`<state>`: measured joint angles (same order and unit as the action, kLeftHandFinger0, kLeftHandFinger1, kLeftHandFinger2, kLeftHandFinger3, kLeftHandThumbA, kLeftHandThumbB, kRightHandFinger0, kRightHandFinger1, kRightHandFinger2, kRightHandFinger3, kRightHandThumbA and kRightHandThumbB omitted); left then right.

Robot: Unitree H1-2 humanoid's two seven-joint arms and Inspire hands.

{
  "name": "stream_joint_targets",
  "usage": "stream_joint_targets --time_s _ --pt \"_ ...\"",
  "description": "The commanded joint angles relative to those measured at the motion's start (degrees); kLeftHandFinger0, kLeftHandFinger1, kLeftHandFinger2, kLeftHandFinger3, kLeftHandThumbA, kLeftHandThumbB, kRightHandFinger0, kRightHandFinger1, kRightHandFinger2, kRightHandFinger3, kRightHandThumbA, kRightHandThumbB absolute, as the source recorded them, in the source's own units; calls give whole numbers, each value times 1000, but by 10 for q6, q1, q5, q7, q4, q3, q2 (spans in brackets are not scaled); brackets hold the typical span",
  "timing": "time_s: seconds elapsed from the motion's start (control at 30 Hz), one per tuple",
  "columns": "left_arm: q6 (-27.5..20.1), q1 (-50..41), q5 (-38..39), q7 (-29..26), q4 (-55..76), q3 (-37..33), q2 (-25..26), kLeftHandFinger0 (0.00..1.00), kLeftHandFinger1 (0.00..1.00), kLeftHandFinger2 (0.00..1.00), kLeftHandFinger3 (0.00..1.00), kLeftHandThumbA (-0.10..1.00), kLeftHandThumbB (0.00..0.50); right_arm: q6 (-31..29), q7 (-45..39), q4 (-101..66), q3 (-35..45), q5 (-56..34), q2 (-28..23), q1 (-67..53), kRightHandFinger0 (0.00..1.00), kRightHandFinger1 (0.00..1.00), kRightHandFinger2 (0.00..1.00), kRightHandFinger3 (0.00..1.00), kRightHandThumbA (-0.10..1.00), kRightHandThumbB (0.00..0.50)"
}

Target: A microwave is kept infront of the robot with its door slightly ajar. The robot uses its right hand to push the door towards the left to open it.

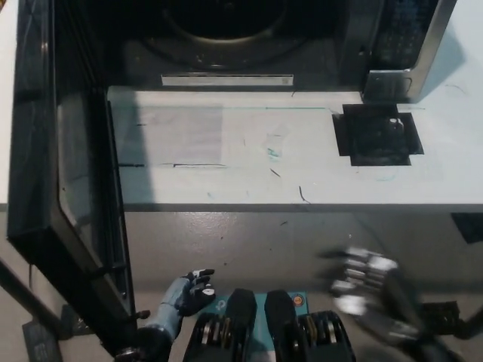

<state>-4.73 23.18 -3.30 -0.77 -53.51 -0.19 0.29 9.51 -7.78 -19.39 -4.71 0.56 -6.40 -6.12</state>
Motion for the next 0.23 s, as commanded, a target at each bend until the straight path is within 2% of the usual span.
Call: stream_joint_targets --time_s 0.0,0.03,0.13,0.2 --pt "-30 10 65 33 29 36 -15 821 812 820 695 154 250 -70 45 11 77 -37 5 -25 372 397 489 657 74 113" --pt "-30 10 59 34 29 35 -14 887 891 889 769 151 221 -94 53 54 106 -50 6 -28 362 381 482 663 79 119" --pt "-26 9 58 35 31 39 -17 925 892 865 734 143 216 -83 64 81 137 -47 19 -24 371 359 451 617 183 165" --pt "-23 7 59 35 35 40 -18 929 894 866 736 143 217 -79 65 87 143 -48 22 -22 374 355 446 612 208 166"
